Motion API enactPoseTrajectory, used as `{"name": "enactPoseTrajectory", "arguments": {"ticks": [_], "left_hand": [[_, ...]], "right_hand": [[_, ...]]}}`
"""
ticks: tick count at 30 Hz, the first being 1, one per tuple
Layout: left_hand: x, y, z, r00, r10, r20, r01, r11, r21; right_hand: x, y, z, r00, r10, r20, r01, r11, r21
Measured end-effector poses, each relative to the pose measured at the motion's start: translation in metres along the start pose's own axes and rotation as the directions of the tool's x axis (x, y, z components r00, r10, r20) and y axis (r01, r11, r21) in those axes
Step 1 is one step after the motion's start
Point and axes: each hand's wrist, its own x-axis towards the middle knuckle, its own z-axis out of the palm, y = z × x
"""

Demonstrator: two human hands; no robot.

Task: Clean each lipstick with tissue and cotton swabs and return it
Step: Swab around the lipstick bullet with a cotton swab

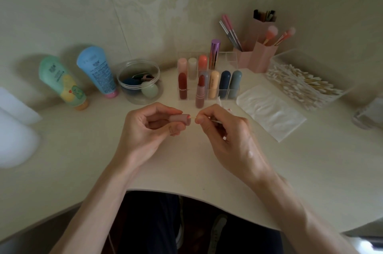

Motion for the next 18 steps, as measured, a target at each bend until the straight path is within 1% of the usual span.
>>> {"name": "enactPoseTrajectory", "arguments": {"ticks": [5,12,18], "left_hand": [[-0.0002,-0.0009,-0.0014,1.0,-0.014,0.005,0.014,1.0,0.012],[0.0,-0.0003,-0.002,0.999,-0.027,0.024,0.026,0.999,0.032],[-0.0005,0.001,-0.0017,0.999,-0.032,0.005,0.032,0.999,0.044]], "right_hand": [[-0.0002,-0.0027,-0.0008,0.999,-0.033,-0.041,0.03,0.998,-0.055],[-0.0017,-0.0033,0.0022,0.989,-0.093,-0.114,0.065,0.971,-0.229],[-0.002,-0.0047,0.0032,0.989,-0.097,-0.113,0.068,0.969,-0.238]]}}
